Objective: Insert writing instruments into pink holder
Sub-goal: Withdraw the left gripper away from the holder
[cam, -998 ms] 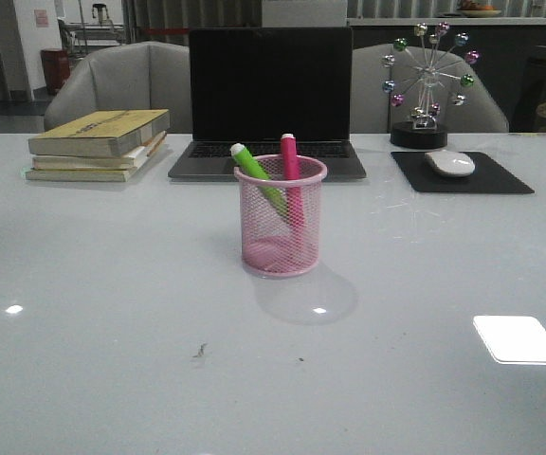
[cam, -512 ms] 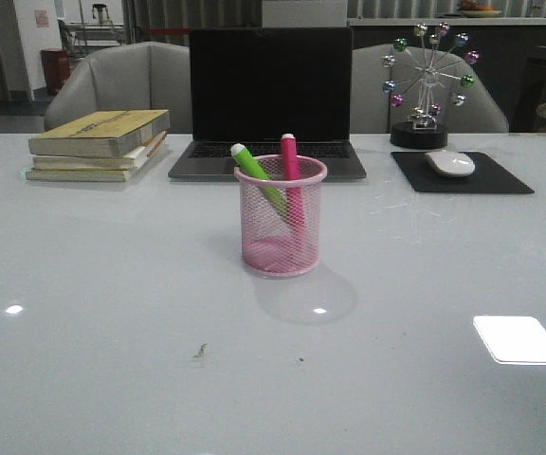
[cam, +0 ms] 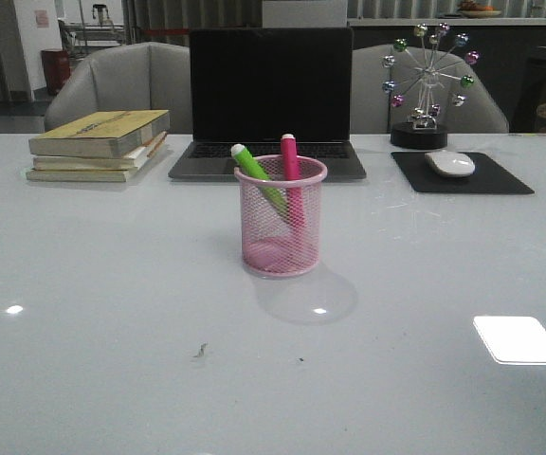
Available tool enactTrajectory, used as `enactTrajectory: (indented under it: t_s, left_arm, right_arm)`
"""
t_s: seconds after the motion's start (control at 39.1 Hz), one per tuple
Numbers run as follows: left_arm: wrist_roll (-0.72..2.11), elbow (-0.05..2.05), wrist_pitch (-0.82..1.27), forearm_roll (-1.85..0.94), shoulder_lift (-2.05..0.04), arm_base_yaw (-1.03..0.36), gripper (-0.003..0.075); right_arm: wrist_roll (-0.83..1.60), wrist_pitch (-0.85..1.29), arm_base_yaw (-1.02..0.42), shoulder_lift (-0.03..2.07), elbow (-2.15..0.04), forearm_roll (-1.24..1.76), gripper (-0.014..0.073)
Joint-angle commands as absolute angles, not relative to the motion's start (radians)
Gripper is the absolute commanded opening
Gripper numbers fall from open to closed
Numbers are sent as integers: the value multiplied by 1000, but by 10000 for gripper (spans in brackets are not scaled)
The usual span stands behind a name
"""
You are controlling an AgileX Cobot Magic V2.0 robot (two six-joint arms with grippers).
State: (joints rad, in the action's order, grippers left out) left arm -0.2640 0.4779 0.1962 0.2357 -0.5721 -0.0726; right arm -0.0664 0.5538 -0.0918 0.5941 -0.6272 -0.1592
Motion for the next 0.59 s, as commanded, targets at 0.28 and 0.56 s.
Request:
enactTrajectory:
  t_s: [0.28, 0.56]
  left_arm:
    - [-264, 479, 164, 209, -556, -71, 333]
    - [-264, 479, 164, 206, -544, -71, 332]
  right_arm:
    - [-59, 481, -85, 594, -656, -177, 364]
    - [-59, 481, -85, 594, -656, -177, 364]
